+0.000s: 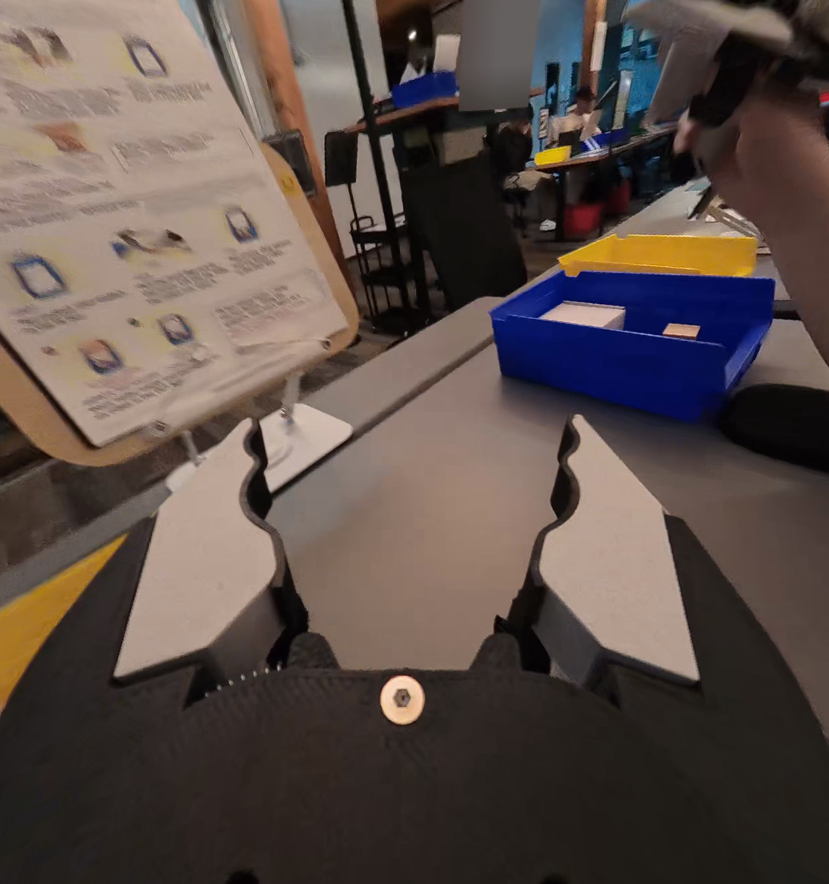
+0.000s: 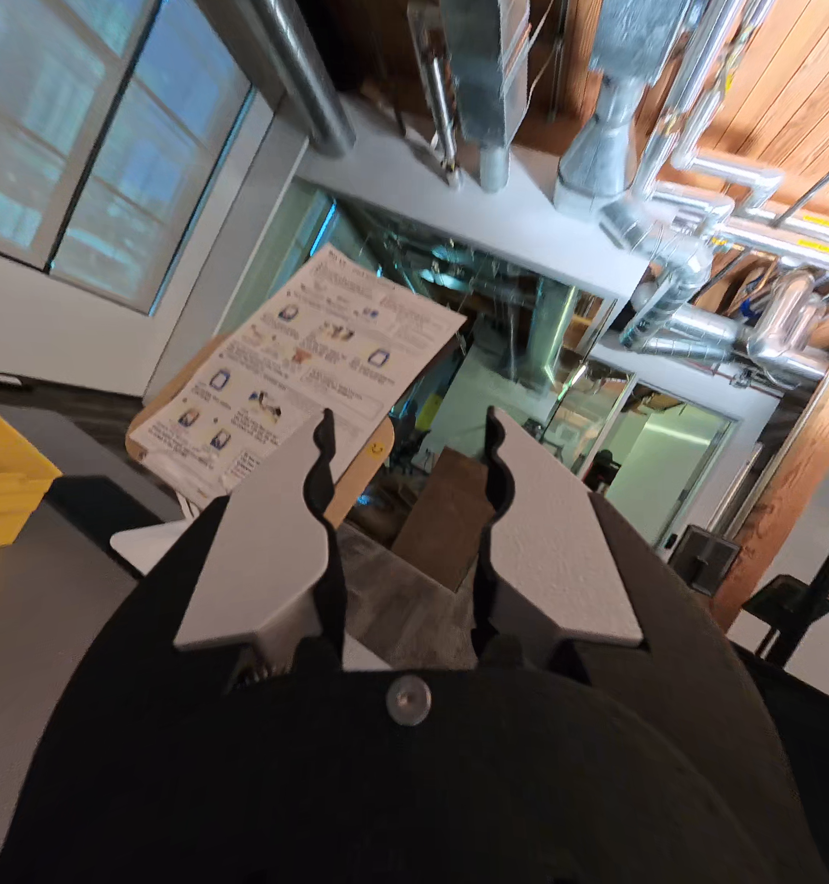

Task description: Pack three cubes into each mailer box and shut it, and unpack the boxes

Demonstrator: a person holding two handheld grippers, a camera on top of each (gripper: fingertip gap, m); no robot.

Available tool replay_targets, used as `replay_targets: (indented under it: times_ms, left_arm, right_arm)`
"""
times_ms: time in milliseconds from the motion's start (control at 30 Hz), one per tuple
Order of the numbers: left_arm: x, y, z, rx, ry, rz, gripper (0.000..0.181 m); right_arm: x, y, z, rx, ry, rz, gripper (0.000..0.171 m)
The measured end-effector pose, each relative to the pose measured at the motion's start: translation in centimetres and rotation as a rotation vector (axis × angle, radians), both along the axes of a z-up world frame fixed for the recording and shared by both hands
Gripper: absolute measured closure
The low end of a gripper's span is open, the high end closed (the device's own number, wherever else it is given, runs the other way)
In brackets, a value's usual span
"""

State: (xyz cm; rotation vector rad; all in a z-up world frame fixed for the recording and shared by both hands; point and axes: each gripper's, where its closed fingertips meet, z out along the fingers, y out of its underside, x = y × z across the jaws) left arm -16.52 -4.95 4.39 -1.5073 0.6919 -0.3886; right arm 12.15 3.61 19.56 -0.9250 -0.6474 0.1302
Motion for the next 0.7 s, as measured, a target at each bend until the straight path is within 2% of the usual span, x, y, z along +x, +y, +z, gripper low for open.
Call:
replay_targets:
  times_ms: [67, 100, 200, 300, 400, 500, 567, 700]
  left_arm:
    - [-3.8, 1.1, 1.2, 0.036, 0.081, -0.002, 0.066]
    - [-5.9, 2.4, 1.0, 0.025, 0.186, 0.023, 0.064]
    - [-12.4, 6.2, -3.3, -0.246, 0.515, 0.048, 0.05]
    - [-16.7, 7.3, -8.7, -0.563, 0.745, -0.026, 0.05]
    - [-20.4, 9.1, -12.4, -0.635, 1.067, 0.003, 0.048]
    - [-21.9, 9.4, -16.0, -0.748, 1.227, -0.054, 0.042]
    - [-22.8, 10.2, -17.4, -0.755, 1.321, -0.068, 0.04]
    - [-22.9, 10.8, -19.2, -0.805, 1.319, -0.105, 0.042]
  right_arm:
    - [0.2, 0.8, -1.1, -0.021, -0.029, -0.005, 0.106]
    - [0.2, 1.1, -1.6, -0.037, -0.034, 0.01, 0.106]
    - [1.0, 2.3, -2.4, -0.104, -0.008, 0.023, 0.101]
    - [1.3, 2.8, -2.9, -0.13, -0.01, 0.031, 0.1]
    - [1.0, 3.1, -3.5, -0.133, -0.042, 0.024, 0.1]
    - [0.3, 3.3, -4.4, -0.146, -0.094, 0.024, 0.096]
    - [-0.5, 3.2, -5.1, -0.144, -0.151, 0.038, 0.093]
    - [-2.0, 2.8, -6.1, -0.126, -0.24, 0.062, 0.092]
